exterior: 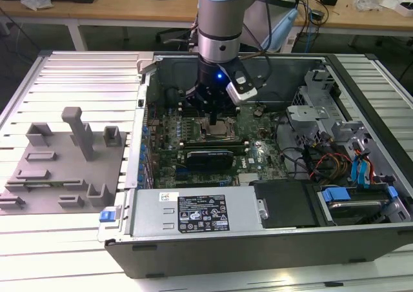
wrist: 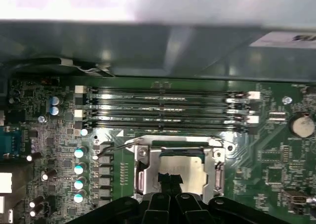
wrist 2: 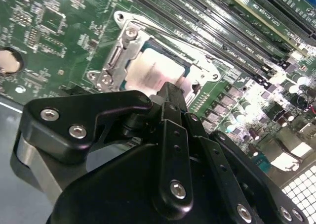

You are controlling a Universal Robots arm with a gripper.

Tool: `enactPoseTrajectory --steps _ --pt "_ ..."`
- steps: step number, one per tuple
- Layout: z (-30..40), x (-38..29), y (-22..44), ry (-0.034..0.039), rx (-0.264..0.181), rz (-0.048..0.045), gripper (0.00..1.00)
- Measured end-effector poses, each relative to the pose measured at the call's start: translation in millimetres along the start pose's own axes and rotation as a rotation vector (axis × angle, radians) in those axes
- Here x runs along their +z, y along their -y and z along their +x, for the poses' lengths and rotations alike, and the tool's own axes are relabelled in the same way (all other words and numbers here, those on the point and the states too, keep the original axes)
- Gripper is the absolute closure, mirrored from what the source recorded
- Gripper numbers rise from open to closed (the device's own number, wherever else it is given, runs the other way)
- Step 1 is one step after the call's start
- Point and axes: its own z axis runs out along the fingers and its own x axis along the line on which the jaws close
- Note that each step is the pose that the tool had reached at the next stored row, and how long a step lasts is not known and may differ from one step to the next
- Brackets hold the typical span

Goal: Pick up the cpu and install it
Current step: 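Close the cpu cover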

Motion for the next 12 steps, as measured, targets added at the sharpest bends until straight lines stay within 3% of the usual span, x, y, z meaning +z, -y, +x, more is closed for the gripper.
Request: enactPoseTrajectory --steps 6,12 --pt "5.4 4.5 0.3 0.0003 0.0 -0.0014 0.89" --pt "8.5 13.2 0.2 0.0002 0.0 -0.0012 0.89"
